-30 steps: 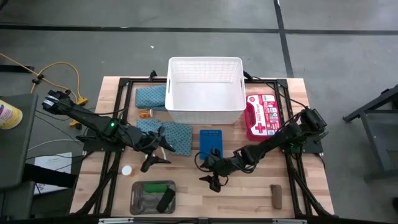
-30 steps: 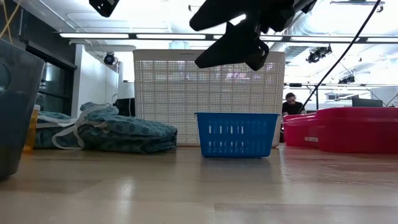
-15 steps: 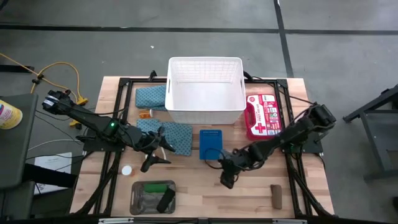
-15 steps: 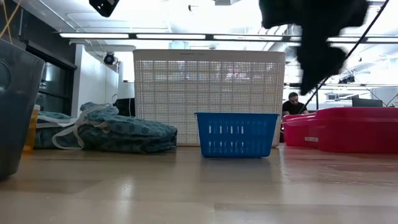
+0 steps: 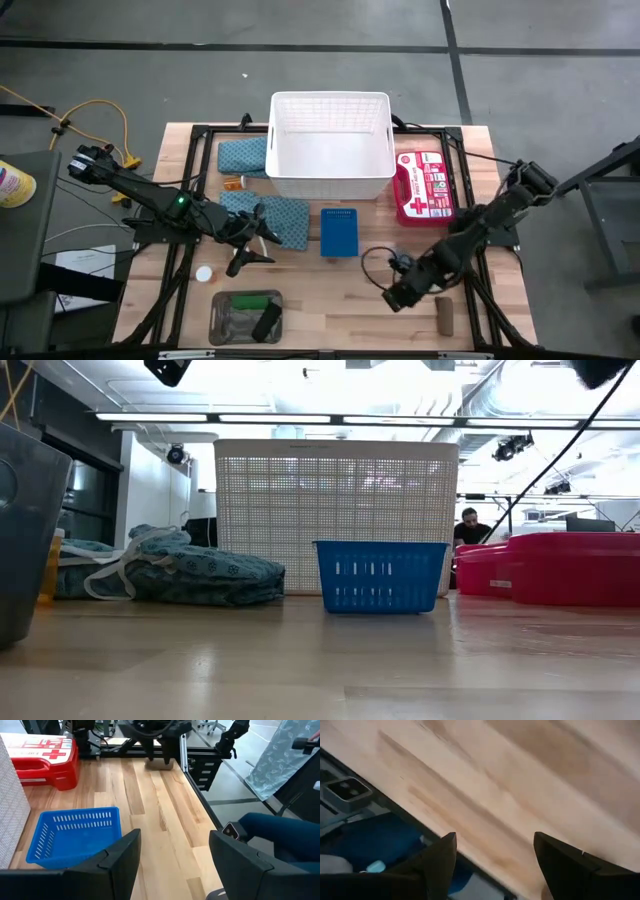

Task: Pick & place medical supplies in basket/bin
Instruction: Put the brown bandage into the transparent black bin

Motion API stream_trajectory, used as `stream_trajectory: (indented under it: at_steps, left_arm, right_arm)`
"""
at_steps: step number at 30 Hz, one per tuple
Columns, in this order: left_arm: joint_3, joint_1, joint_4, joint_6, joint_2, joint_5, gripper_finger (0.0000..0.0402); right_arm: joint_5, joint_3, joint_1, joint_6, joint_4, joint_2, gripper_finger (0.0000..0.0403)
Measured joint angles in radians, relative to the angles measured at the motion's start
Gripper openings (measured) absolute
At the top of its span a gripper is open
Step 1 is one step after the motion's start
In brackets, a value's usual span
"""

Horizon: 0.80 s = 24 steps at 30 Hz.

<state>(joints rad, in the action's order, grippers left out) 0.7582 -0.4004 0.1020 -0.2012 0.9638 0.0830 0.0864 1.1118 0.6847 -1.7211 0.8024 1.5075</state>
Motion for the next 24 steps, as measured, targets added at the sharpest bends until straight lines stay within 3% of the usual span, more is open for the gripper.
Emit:
stream_trajectory:
  at_steps: [12, 24]
  left_arm:
    - [0.0, 0.0, 0.001, 0.0, 0.0, 0.0, 0.0228]
    - [0.0, 0.0, 0.002, 0.0, 0.0, 0.0, 0.0228]
  right_arm:
    - [0.187, 0.0, 0.11, -0.528, 0.057, 0.001, 0.0254]
    - [0.254, 0.0, 0.169, -0.744, 0.115, 0.003, 0.0254]
